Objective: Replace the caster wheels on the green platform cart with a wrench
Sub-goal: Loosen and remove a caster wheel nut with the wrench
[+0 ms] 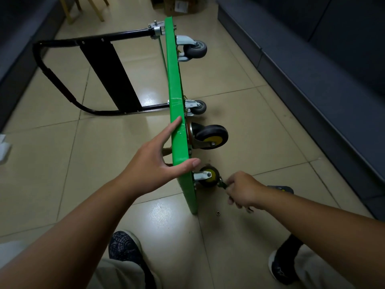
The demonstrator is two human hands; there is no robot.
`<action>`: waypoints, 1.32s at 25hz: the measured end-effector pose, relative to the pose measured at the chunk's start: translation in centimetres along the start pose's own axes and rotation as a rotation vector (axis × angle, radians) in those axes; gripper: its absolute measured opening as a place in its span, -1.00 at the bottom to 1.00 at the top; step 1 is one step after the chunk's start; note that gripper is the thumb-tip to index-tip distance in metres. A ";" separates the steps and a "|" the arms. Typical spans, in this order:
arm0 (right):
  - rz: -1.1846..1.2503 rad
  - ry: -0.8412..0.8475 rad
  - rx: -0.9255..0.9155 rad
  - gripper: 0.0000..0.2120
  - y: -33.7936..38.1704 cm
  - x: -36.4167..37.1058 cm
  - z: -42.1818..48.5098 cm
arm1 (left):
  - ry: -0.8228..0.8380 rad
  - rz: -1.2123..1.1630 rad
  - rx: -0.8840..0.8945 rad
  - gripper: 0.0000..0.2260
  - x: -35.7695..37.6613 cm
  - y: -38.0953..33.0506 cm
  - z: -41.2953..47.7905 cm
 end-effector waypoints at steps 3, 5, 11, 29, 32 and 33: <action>0.474 -0.038 -0.063 -0.78 4.5 0.0 -2.1 | 0.013 -0.006 -0.002 -0.10 0.0 -0.1 -0.1; 0.627 -0.018 -0.109 -0.75 7.3 0.6 -2.8 | 0.012 -0.013 0.001 -0.10 0.0 -0.1 -0.1; 0.746 0.061 -0.175 -0.76 10.2 1.2 -4.0 | 0.001 -0.006 0.026 -0.11 0.0 -0.1 0.0; 0.265 -0.378 -0.868 -0.64 6.2 4.1 0.6 | -0.001 -0.067 -0.008 -0.09 0.1 0.4 0.1; 0.212 -0.392 -0.926 -0.66 6.9 3.9 0.8 | -0.007 -0.068 0.007 -0.10 0.2 0.2 0.1; 0.164 -0.386 -0.937 -0.65 6.8 3.7 0.6 | -0.006 -0.068 0.007 -0.10 0.2 0.1 0.2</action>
Point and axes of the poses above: each hand's wrist, its own z-axis towards the middle knuckle, its own x-axis out of the palm, y = z × x, the point moved 9 cm from there along z, towards the middle knuckle, and after that the axes turned 10 degrees about z, right-handed, at the moved point
